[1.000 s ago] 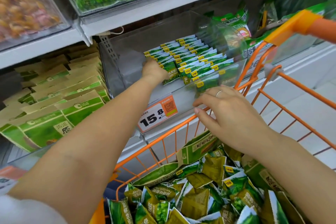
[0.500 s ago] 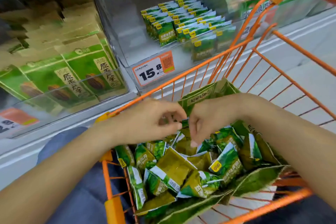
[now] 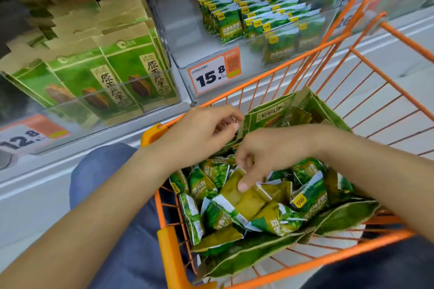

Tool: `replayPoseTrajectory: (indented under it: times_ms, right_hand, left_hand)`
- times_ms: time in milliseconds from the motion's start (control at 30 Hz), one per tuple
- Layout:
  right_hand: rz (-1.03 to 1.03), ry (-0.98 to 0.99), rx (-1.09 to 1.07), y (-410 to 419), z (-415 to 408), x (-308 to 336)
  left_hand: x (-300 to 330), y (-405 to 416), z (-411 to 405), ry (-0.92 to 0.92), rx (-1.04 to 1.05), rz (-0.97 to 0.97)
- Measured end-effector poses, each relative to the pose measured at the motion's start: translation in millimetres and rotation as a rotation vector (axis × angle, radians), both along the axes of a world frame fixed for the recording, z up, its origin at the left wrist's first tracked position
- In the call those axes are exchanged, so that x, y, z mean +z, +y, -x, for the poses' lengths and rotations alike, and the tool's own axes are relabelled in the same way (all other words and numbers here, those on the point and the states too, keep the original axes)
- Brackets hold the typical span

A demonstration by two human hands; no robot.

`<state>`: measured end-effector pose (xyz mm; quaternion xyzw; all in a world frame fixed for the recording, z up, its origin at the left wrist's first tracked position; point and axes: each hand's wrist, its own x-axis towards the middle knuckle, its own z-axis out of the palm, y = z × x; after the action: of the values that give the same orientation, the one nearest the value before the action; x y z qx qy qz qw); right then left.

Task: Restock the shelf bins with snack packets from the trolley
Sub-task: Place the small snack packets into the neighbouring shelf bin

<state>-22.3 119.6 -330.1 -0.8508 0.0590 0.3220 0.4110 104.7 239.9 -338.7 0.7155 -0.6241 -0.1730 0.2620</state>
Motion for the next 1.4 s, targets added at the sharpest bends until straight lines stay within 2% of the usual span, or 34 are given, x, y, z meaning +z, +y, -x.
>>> replayPoseTrajectory:
  times_ms: [133,233,300,367,433,500,600,667,733,833,933,1033,1100,1167,1233,1300,1400]
  right_hand:
    - [-0.164,-0.032,-0.303,-33.7,5.8,24.1]
    - [-0.16,-0.046,-0.406,-46.6,9.3,27.0]
    - [-0.03,-0.002,-0.338,-44.2,8.4,19.4]
    - [0.098,0.11,-0.168,-36.2,7.2,12.6]
    - [0.141,0.197,-0.023,-26.7,6.6,5.8]
    - [0.164,0.187,0.044,-19.4,5.3,2.9]
    - [0.187,0.097,0.005,-25.6,3.8,5.2]
    - [0.111,0.035,-0.157,-37.5,7.1,14.4]
    - [-0.066,-0.031,-0.374,-47.0,11.4,25.7]
    - [-0.298,-0.124,-0.575,-51.3,14.0,35.5]
    - [-0.487,-0.134,-0.636,-44.9,12.8,40.2]
    - [-0.592,-0.219,-0.68,-40.7,8.4,38.9]
    - [-0.576,-0.347,-0.735,-40.4,5.3,35.3]
    - [-0.436,-0.523,-0.79,-41.7,4.4,31.3]
    - [-0.271,-0.702,-0.744,-41.0,4.8,29.6]
    - [-0.25,-0.777,-0.682,-36.1,5.0,31.3]
    - [-0.273,-0.812,-0.653,-29.4,4.3,32.2]
  left_hand:
    - [6.2,3.0,5.5,0.077,0.051,0.118]
    - [11.3,4.4,11.0,0.156,0.035,0.146]
    - [9.9,4.1,13.4,0.012,-0.009,0.058]
    - [8.0,3.8,13.4,-0.075,-0.008,0.035]
    - [8.7,3.4,12.1,-0.02,0.041,0.087]
    - [9.0,2.2,9.8,0.019,0.079,0.127]
    - [8.3,0.7,8.8,0.021,0.098,0.172]
    - [9.6,1.5,8.5,0.06,0.109,0.22]
    - [11.8,3.9,9.3,0.067,0.035,0.253]
    - [13.3,6.2,14.5,-0.125,-0.123,0.234]
    - [11.4,3.3,16.7,-0.219,-0.087,0.312]
    - [12.9,2.0,12.6,-0.066,0.079,0.494]
    - [18.9,1.8,10.3,0.059,0.206,0.51]
    - [22.2,0.3,8.4,0.254,0.332,0.462]
    - [24.8,-3.5,5.8,0.416,0.44,0.424]
    - [26.3,-7.4,3.5,0.439,0.478,0.384]
    - [32.8,-9.7,6.0,0.407,0.413,0.29]
